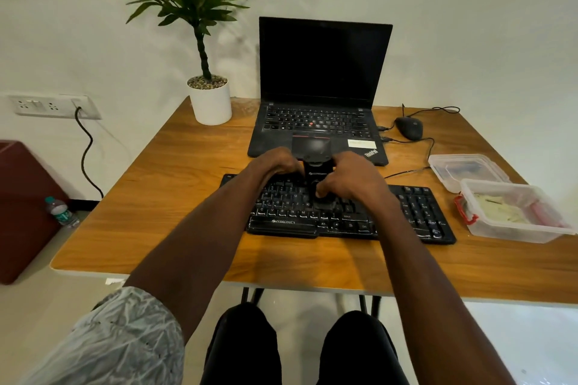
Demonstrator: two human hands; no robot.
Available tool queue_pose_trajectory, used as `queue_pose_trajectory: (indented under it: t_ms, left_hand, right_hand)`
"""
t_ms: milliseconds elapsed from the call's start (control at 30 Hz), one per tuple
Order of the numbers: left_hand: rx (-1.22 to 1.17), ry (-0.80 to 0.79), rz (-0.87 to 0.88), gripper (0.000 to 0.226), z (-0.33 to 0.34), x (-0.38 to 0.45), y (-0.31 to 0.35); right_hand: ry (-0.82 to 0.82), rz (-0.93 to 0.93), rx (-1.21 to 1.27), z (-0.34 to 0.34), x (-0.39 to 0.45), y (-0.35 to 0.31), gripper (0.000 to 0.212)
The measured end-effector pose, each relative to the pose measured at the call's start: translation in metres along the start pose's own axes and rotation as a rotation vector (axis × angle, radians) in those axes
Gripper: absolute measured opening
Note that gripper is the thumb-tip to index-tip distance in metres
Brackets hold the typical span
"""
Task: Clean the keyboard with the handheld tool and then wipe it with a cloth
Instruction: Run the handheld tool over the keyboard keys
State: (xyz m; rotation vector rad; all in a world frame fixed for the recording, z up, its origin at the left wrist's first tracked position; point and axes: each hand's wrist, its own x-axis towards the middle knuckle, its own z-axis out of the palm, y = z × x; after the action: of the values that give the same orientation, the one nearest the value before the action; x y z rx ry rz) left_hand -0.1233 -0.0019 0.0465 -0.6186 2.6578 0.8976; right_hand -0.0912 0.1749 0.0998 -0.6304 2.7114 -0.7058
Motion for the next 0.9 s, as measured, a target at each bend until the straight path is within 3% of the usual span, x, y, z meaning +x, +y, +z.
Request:
queue_pose_trajectory:
  t_ms: [133,300,400,500,567,633,900]
  left_hand:
    - [0.006,-0.049,-0.005,0.031,-0.005,0.004,-0.002]
    - [-0.012,0.009,0.011,0.021,0.002,0.005,-0.004]
    - [-0.069,-0.017,-0.002,0.036,0.003,0.006,-0.003]
    - [0.0,-0.012,0.036,0.018,-0.001,0.008,-0.004]
    - [0.014,-0.03,0.045,0.035,-0.004,0.004,-0.004]
    - [0.035,-0.041,0.069,0.039,-0.005,0.002,-0.005]
    - [-0.12,0.011,0.13,0.031,-0.013,-0.003,-0.033]
  right_hand:
    - [-0.058,-0.128,0.106,0.028,0.003,-0.021,0.031]
    - [-0.08,0.024,0.113,0.001,0.002,0.007,0.037]
    - [-0.014,0.059,0.069,-0.008,-0.001,0.015,0.035]
    - [0.002,-0.029,0.108,0.012,0.0,-0.003,0.033]
    - [-0.026,-0.098,0.191,0.028,0.001,-0.016,0.034]
    - [-0.042,-0.116,0.235,0.034,0.001,-0.02,0.036]
    - [0.043,0.034,-0.001,0.0,-0.005,-0.002,0.035]
